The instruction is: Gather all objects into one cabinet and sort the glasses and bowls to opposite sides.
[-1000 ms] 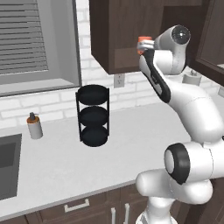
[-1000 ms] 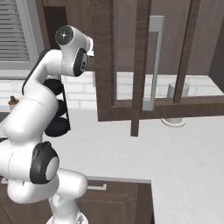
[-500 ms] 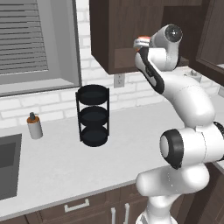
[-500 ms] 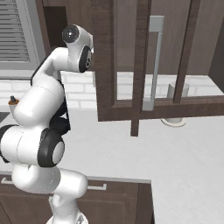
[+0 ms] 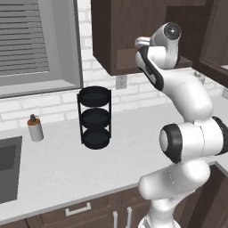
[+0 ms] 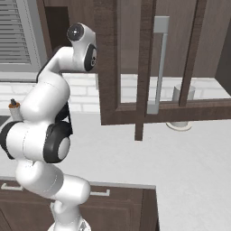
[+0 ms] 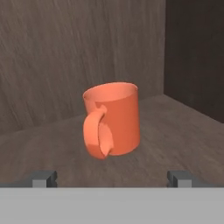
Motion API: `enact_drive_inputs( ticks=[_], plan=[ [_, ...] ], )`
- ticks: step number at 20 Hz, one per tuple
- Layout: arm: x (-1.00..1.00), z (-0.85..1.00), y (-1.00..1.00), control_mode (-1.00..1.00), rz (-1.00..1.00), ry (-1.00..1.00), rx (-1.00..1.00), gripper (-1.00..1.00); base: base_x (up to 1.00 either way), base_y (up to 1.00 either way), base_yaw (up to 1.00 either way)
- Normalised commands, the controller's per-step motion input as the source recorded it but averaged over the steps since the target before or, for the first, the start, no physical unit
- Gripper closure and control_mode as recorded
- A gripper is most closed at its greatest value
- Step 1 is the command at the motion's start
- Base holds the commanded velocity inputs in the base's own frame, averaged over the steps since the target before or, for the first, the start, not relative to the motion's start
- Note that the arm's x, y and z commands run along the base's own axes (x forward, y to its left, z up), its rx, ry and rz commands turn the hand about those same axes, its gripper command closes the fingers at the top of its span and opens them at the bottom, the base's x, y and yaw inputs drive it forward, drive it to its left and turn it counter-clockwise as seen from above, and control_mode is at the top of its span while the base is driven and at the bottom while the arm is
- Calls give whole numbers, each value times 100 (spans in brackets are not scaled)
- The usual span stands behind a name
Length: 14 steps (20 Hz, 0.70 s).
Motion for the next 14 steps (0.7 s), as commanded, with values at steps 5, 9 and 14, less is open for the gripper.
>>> enact_drive_inputs(
  ticks=[5, 9, 14],
  plan=[
    [22, -3, 0, -100, -3, 2, -1, -100, 0, 0, 0],
    [35, -8, 0, -100, -2, 3, -2, -100, 0, 0, 0],
    [36, -10, 0, -100, -1, 4, -3, -100, 0, 0, 0]
  ],
)
